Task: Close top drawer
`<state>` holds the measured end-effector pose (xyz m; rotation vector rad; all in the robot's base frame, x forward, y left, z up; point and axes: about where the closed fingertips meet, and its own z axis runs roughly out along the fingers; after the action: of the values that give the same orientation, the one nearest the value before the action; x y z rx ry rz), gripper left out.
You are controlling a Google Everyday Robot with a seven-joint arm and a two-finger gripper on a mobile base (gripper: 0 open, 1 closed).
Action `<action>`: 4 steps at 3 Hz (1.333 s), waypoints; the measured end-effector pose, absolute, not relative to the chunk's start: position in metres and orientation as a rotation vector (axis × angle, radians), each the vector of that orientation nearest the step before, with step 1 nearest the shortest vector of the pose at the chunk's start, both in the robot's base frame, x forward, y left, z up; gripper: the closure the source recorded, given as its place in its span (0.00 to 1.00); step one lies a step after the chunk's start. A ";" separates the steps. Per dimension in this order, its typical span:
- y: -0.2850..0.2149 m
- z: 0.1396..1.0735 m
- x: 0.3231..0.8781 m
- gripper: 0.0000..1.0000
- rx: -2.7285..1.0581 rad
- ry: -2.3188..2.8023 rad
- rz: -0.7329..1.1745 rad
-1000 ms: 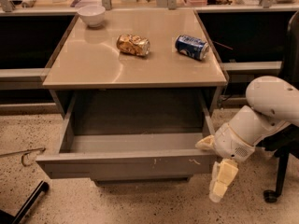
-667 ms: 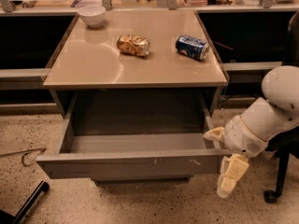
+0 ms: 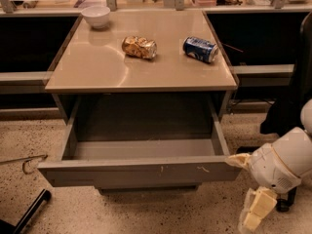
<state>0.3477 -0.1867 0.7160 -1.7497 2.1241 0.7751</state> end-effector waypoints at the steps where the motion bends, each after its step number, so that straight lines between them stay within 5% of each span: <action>1: -0.182 0.690 0.325 0.00 -1.726 2.098 0.889; 2: -0.170 0.659 0.323 0.00 -1.768 2.053 1.010; 4: -0.151 0.626 0.384 0.00 -1.927 1.999 0.949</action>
Offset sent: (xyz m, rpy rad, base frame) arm -0.0240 0.0307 -0.0941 0.1709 0.1859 0.1531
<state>0.3843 -0.1506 0.6262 -1.9265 1.9994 0.9490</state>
